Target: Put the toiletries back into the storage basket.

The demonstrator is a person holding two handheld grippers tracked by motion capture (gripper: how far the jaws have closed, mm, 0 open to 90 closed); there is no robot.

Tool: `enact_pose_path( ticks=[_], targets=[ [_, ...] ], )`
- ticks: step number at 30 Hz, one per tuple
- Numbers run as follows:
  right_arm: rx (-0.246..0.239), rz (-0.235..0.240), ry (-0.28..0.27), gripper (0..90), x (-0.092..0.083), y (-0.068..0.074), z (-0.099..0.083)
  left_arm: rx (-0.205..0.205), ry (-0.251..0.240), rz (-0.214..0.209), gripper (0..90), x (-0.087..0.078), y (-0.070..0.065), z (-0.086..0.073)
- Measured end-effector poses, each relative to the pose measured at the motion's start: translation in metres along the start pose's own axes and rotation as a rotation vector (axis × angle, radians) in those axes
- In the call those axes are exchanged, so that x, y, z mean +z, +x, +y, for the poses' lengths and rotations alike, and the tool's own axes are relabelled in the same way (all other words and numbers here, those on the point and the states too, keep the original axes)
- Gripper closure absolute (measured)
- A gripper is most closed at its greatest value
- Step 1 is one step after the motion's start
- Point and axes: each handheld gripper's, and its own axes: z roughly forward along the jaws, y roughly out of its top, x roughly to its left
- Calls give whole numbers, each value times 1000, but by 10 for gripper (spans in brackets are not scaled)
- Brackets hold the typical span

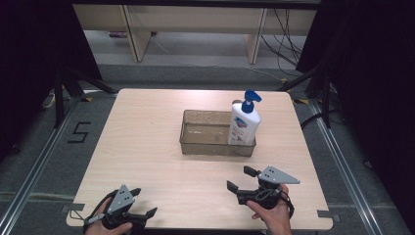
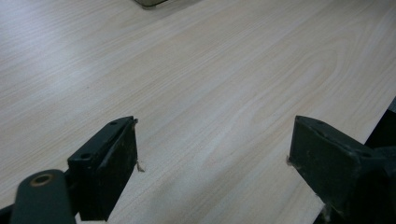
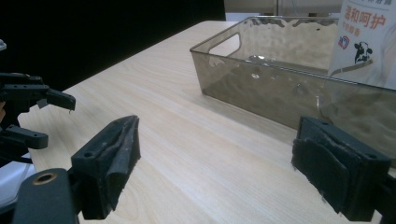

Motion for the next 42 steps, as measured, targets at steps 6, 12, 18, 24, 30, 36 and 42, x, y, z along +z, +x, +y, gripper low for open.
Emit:
enact_pose_path(
  ticks=[6, 12, 18, 24, 30, 36, 42],
  targets=[
    [-2, -4, 6, 153, -2, 1, -4, -12, -5, 5, 148, 0, -1, 0],
    [14, 9, 9, 153, -5, 2, -6, -26, -13, 4, 148, 1, -1, 0],
    [-2, -4, -1, 153, -10, 3, -9, -29, -13, 6, 148, 1, -1, 0],
    [5, -5, 5, 153, -13, 4, -12, -30, -12, 7, 148, 1, -1, 0],
    [15, 2, 13, 153, -17, 5, -15, -29, -12, 6, 148, 1, -1, 0],
    [34, 15, 27, 152, -21, 8, -17, -29, -12, 5, 148, 1, -2, 0],
    [29, 14, 11, 152, -24, 9, -20, -23, -10, 4, 148, 1, -1, 0]
  ],
)
